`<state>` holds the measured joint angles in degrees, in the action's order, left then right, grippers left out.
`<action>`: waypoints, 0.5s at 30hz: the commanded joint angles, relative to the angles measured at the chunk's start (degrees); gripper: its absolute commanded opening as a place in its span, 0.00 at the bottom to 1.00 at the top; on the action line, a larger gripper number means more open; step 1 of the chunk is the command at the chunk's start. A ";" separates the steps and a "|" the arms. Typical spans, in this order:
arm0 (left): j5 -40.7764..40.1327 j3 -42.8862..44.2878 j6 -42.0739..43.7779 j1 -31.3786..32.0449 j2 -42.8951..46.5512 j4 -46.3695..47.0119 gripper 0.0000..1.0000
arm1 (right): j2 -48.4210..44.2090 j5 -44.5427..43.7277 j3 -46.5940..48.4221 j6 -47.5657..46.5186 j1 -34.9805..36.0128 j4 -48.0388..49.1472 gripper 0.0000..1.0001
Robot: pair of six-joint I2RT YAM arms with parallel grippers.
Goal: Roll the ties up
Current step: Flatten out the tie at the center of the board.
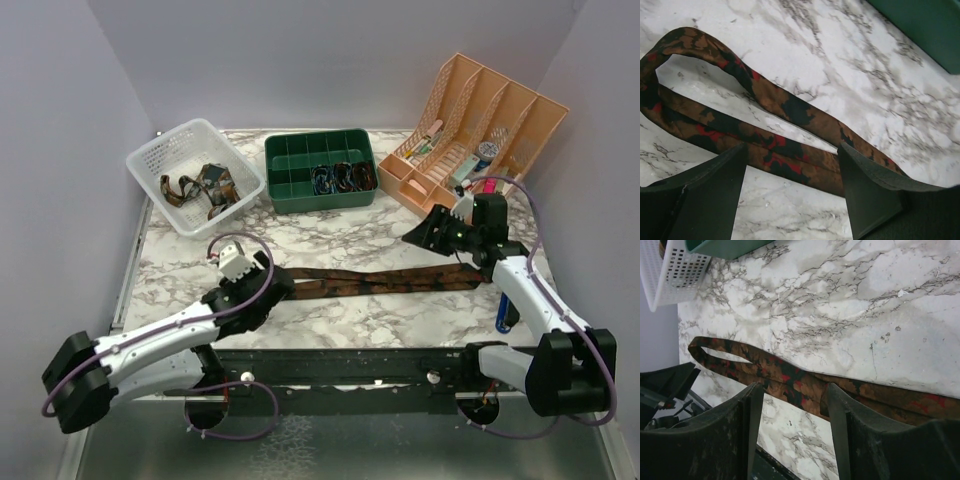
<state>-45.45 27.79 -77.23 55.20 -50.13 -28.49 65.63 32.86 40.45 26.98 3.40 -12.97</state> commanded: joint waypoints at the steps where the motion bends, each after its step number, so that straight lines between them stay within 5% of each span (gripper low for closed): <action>1: 2.93 4.68 -6.58 -4.92 -11.08 -1.68 0.72 | 1.26 2.41 1.30 -0.09 0.56 0.89 0.58; 15: 4.89 8.10 -4.85 -12.61 -23.80 -1.53 0.62 | 1.01 2.23 0.54 0.53 0.77 0.90 0.58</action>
<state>-42.70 35.68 -81.41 43.40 -71.94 -29.26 66.72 34.00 40.45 27.05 3.79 -12.91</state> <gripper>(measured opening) 0.625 0.583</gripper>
